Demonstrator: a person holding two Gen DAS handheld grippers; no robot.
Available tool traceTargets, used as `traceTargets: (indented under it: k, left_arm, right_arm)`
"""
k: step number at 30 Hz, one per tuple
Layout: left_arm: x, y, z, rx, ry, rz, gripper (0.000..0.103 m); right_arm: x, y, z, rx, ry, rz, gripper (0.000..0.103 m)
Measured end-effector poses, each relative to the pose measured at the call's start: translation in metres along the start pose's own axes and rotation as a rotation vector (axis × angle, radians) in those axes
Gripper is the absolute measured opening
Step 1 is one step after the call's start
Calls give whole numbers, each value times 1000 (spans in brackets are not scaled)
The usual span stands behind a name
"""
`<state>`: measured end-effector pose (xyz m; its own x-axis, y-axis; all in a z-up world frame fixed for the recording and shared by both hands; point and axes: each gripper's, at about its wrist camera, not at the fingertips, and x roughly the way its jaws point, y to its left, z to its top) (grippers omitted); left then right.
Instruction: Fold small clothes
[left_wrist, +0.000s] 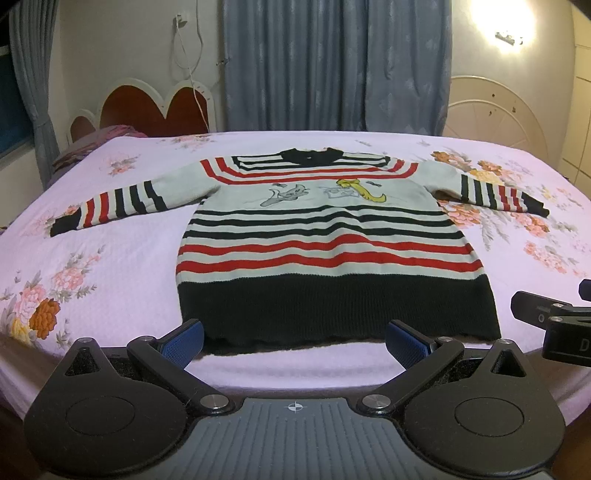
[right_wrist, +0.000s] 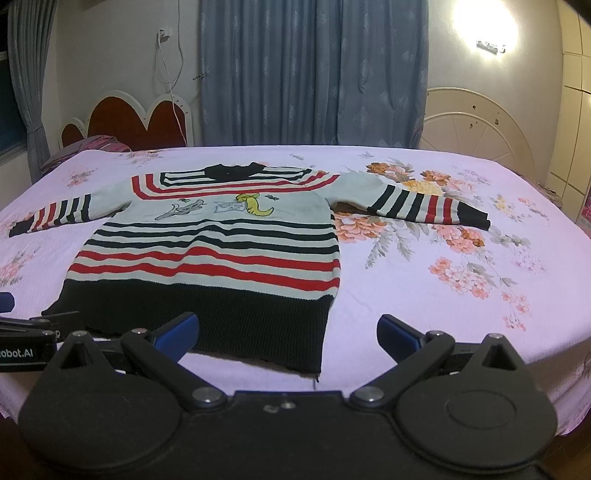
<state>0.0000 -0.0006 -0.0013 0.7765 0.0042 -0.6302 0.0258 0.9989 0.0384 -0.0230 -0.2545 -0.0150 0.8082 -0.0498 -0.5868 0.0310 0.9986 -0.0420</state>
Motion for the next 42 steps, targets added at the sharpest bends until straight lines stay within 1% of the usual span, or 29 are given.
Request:
traceTargets:
  k: [20, 27, 29, 38, 42]
  left_arm:
    - [-1, 0, 1, 1, -3, -1, 103]
    - [-1, -1, 3, 2, -4, 0, 103]
    - [0, -1, 5, 3, -2, -2, 103]
    - [2, 0, 8, 3, -5, 0, 103]
    - [2, 0, 7, 3, -8, 1, 103]
  right_arm:
    - [1, -2, 2, 1, 0, 0, 102]
    - [-1, 3, 0, 3, -1, 1, 102]
    - [1, -2, 4, 0, -1, 0, 102]
    - [1, -1, 7, -2, -2, 1, 102]
    - [-5, 3, 3, -1, -2, 2, 102]
